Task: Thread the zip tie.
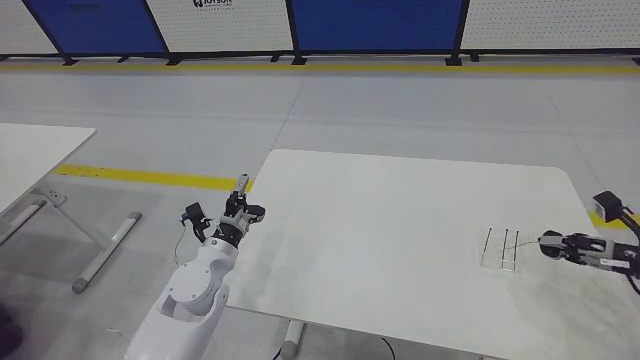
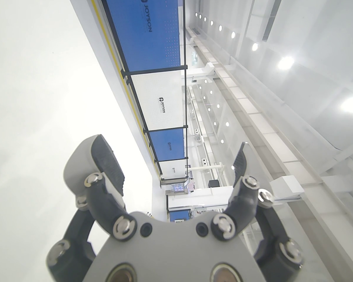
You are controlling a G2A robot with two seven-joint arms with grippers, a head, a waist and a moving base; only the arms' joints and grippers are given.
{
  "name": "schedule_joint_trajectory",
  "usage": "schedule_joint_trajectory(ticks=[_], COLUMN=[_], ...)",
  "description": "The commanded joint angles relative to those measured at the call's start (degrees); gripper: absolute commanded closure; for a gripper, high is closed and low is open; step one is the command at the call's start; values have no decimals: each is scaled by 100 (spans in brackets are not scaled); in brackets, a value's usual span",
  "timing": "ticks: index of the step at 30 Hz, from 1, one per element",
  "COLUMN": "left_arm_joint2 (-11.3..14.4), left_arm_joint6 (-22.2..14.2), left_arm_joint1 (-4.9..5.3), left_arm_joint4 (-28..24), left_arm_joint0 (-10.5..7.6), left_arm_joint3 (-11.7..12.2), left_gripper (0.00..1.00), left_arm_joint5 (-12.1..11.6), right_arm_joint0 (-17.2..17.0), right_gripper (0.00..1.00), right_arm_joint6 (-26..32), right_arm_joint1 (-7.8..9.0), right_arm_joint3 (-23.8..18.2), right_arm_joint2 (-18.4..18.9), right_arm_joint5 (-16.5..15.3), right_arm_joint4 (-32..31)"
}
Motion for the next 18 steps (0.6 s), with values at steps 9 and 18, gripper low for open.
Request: schedule_joint_trajectory(ticks=[9,18], left_arm_joint2=[0,2], left_arm_joint6=[0,-7], left_arm_joint1=[0,-8], left_arm_joint4=[0,-27], left_arm_joint0=[0,-42], left_arm_joint3=[0,-11], left_gripper=[0,0], left_arm_joint5=[0,12], right_arm_joint0=[-1029,-1240], right_gripper=[100,100], right_arm_joint6=[-380,-946], right_arm_joint1=[242,167], right_arm_joint3=[-1682,-2327], right_arm_joint2=[874,843], right_arm_joint5=[8,8], right_arm_joint4=[-128,140])
